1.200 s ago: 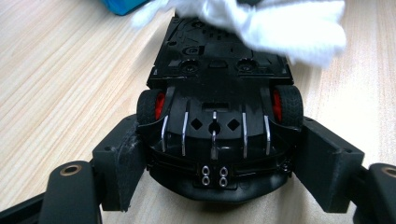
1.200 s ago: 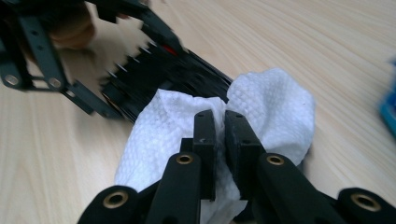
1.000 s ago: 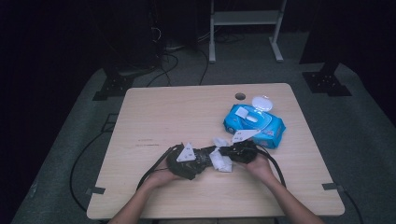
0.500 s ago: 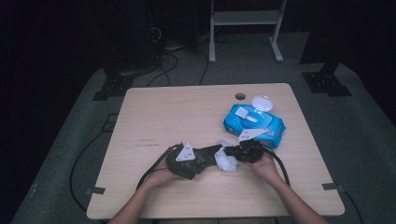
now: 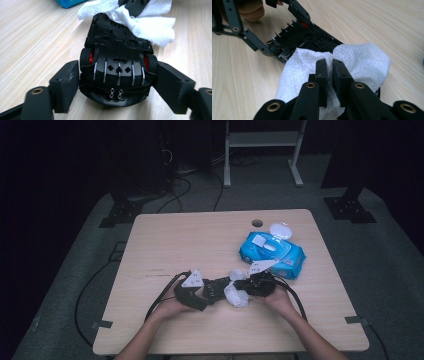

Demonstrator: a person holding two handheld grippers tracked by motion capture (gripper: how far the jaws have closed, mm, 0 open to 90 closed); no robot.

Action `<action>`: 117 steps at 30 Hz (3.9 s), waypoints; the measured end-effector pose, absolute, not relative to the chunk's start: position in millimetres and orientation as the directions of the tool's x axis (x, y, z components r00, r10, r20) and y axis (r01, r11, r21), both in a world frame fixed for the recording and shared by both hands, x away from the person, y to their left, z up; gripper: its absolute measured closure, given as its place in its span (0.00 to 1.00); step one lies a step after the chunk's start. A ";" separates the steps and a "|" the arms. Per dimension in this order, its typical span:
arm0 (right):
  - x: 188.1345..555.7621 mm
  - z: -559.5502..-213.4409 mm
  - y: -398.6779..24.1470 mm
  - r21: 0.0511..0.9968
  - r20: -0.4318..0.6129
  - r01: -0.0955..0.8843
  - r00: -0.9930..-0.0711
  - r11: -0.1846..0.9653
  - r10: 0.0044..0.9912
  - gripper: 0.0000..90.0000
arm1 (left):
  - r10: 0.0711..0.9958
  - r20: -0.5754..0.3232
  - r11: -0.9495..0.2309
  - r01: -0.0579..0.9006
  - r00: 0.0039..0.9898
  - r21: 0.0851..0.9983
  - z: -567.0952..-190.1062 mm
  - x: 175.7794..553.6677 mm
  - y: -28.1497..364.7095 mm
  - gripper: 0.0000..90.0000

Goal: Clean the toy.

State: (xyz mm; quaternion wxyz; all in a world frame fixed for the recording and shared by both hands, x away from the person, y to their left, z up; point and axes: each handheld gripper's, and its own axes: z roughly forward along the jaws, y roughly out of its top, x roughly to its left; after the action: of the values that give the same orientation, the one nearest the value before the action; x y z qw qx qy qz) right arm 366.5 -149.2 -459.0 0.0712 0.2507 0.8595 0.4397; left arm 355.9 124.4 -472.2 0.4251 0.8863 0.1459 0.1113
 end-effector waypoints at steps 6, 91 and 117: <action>365.1 -452.2 -124.8 0.801 0.091 0.335 -0.887 0.497 0.452 0.92 | 0.339 0.117 -0.634 0.135 0.934 0.761 -475.0 354.3 119.1 0.28; 381.2 -456.6 -171.4 0.799 0.103 0.396 -0.832 0.453 0.545 0.92 | 0.339 0.120 -0.627 0.129 0.933 0.768 -474.3 355.5 119.5 0.28; 381.7 -457.2 -155.0 0.774 0.107 0.399 -0.848 0.492 0.520 0.82 | 0.331 0.096 -0.614 0.137 0.939 0.777 -470.2 356.8 122.0 0.27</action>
State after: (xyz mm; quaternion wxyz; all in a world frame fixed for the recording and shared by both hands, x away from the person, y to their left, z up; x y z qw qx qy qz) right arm 381.7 -155.0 -457.2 0.0705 0.2668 0.8608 0.4277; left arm 356.8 122.0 -470.2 0.4193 0.8908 0.1314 0.1159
